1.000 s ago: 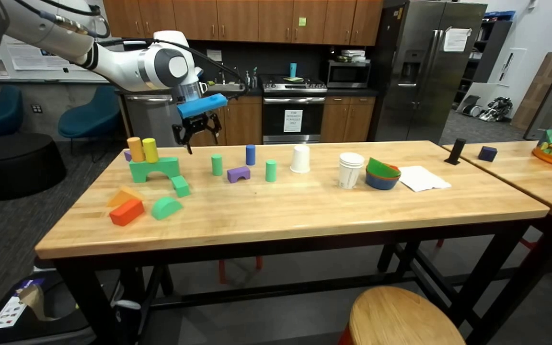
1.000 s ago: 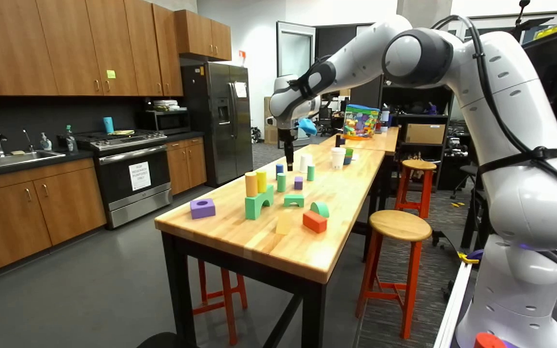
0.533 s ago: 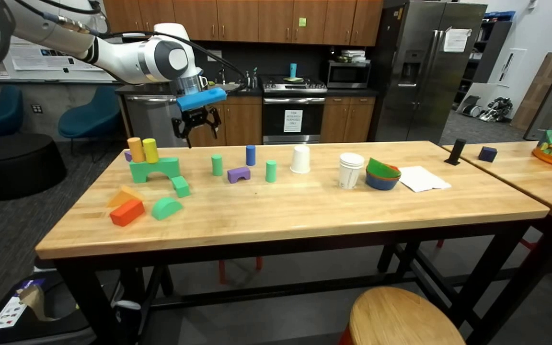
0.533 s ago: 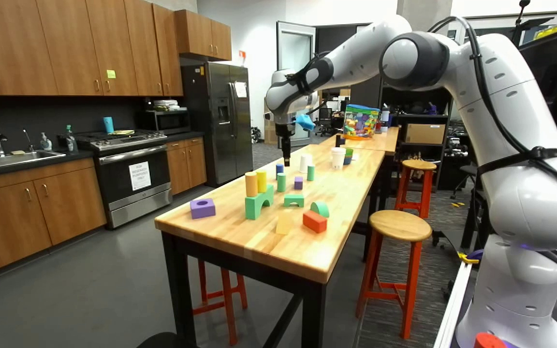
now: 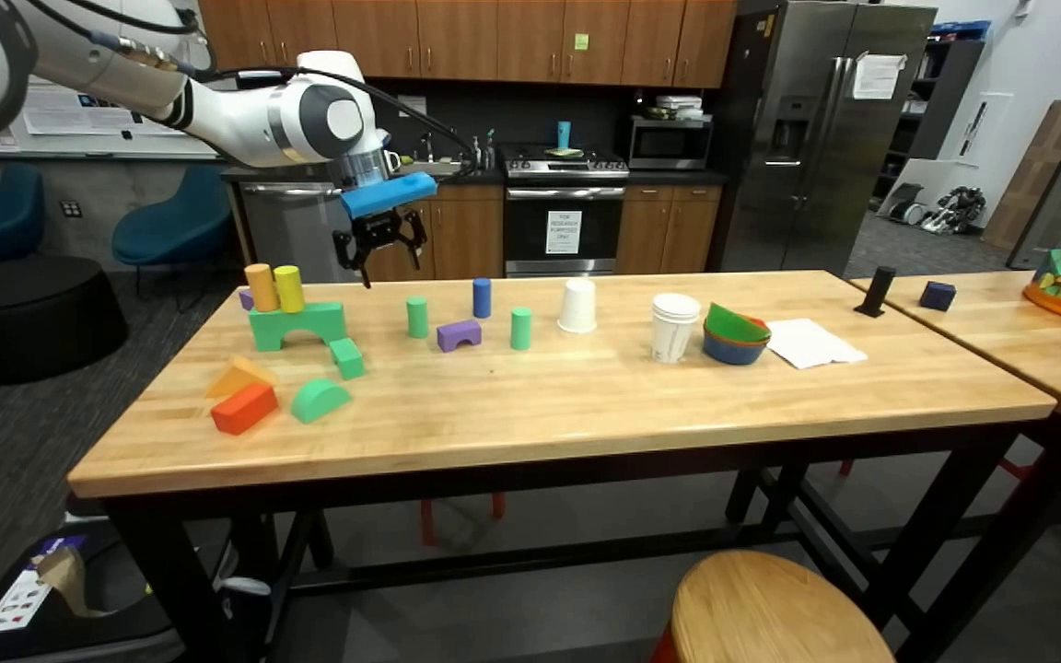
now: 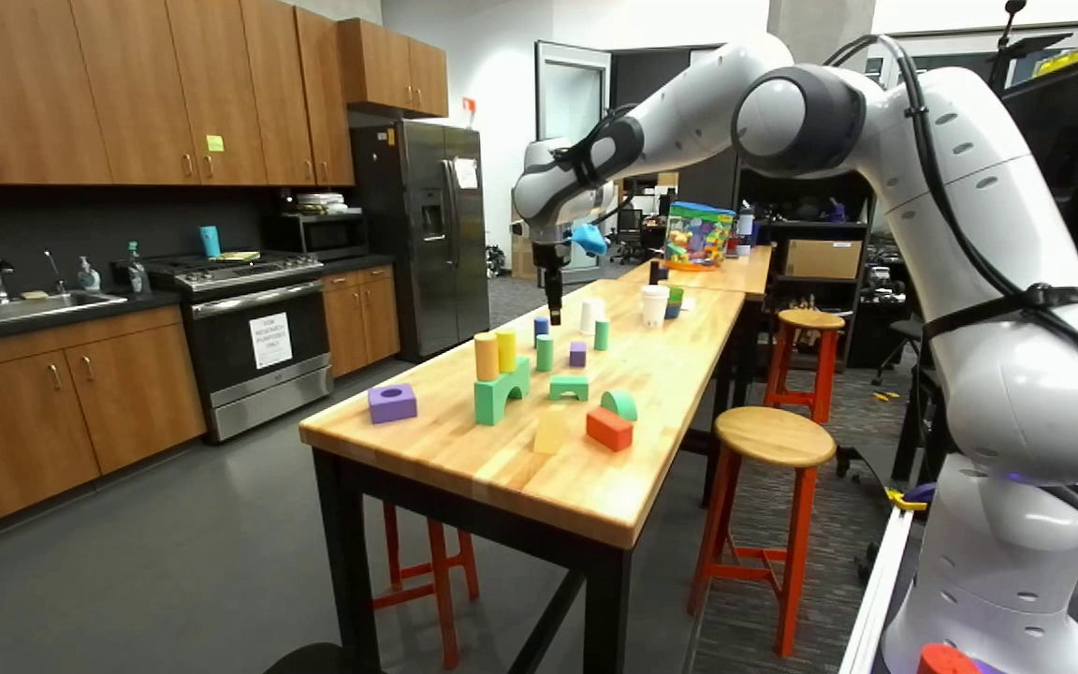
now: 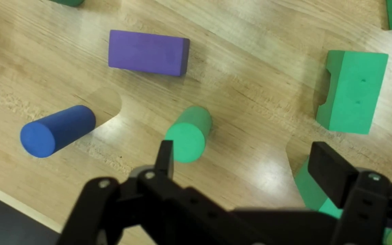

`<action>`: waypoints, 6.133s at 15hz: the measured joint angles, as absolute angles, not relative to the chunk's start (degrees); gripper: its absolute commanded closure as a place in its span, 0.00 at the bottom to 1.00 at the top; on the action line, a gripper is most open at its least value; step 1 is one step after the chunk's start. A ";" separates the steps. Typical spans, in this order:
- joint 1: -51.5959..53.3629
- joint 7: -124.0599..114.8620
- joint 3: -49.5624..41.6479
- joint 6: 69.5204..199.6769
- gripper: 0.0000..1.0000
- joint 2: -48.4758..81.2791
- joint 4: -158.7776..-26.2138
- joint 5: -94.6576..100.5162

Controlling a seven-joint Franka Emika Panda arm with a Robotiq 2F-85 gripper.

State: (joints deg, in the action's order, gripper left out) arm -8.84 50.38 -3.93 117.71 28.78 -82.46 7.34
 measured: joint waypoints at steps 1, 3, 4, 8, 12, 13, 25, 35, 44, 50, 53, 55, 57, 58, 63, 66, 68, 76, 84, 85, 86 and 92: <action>-8.85 50.00 -3.95 118.51 0.00 29.21 -82.41 7.74; -8.87 49.95 -3.95 120.41 0.00 30.32 -82.24 7.80; -8.87 49.96 -3.95 121.60 0.00 30.93 -82.05 7.84; -8.87 49.95 -3.94 124.96 0.00 33.34 -80.22 8.07; -8.90 49.75 -3.94 126.51 0.00 35.18 -78.10 8.07; -8.91 49.22 -4.00 126.78 0.00 35.63 -77.53 8.08; -10.88 37.38 -4.35 120.51 0.00 42.51 -66.95 7.90; -10.66 37.36 -3.15 111.37 0.00 43.96 -62.92 7.50; -11.45 35.40 -1.52 107.20 0.00 45.36 -59.18 2.74; -11.90 35.34 -0.97 108.13 0.00 45.86 -58.39 0.90; -11.90 35.51 -0.98 108.67 0.00 46.05 -58.39 0.92; -11.90 35.70 -1.06 108.92 0.00 46.16 -58.41 0.99; -11.94 36.38 -1.12 109.11 0.00 46.18 -58.46 1.03; -11.96 37.27 -1.13 109.49 0.00 46.18 -58.50 1.20; -12.39 50.79 -0.82 112.60 0.00 46.15 -58.91 2.12; -13.38 60.78 -0.05 114.62 0.00 45.92 -59.51 2.11; -13.57 61.23 -0.05 114.66 0.00 45.98 -59.54 2.03; -13.38 61.17 -0.05 114.65 0.00 46.28 -59.50 2.03; -13.66 77.67 1.44 112.91 0.00 46.37 -59.51 2.34; -13.82 80.82 1.95 112.91 0.00 46.35 -59.50 2.15; -14.03 83.98 2.45 112.78 0.00 46.32 -59.47 1.89; -15.77 100.61 4.52 110.71 0.00 46.29 -58.99 0.36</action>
State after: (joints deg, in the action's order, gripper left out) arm -15.77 100.61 4.52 110.71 46.29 -58.99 0.36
